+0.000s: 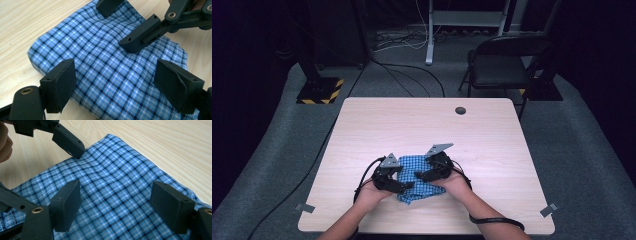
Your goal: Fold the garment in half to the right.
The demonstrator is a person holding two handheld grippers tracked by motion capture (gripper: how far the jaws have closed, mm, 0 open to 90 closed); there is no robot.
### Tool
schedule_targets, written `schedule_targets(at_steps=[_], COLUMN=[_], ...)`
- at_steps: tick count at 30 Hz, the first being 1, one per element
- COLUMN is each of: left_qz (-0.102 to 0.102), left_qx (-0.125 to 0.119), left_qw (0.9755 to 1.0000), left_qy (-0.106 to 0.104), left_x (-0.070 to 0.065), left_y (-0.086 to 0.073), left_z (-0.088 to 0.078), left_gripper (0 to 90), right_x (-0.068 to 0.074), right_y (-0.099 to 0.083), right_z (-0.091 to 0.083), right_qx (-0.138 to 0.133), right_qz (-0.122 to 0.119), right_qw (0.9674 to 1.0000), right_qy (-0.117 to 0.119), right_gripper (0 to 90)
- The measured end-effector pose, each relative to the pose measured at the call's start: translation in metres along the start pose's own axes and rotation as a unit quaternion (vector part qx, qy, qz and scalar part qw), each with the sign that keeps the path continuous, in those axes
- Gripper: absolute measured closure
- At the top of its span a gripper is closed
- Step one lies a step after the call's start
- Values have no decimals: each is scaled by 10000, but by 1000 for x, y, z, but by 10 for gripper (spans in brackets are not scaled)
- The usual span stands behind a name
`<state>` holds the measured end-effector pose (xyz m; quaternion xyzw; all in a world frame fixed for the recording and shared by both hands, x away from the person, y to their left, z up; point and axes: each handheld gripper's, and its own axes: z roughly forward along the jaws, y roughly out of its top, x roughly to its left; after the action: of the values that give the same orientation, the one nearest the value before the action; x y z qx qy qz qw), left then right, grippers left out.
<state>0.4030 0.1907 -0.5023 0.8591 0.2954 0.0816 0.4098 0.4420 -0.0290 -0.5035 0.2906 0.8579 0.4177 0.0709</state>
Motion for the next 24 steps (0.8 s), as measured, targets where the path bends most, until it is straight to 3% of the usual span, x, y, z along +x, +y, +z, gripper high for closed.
schedule_targets(at_steps=[12, 20, 24], left_qz=[-16, -3, -57], left_qx=[18, -13, -89], left_qw=[10000, 10000, 9999], left_qy=[-74, -96, -111], left_x=[1, 2, 4], left_y=[1, 6, 8], left_z=[5, 1, -2], left_gripper=[174, 169, 169], right_x=[-1, 6, 2], right_y=[-4, -1, -2], right_z=[-2, -18, -22], right_qx=[-46, -275, -271], right_qz=[91, 77, 80], right_qw=[9999, 9996, 9995], right_qy=[-52, -52, -128], right_gripper=[238, 205, 204])
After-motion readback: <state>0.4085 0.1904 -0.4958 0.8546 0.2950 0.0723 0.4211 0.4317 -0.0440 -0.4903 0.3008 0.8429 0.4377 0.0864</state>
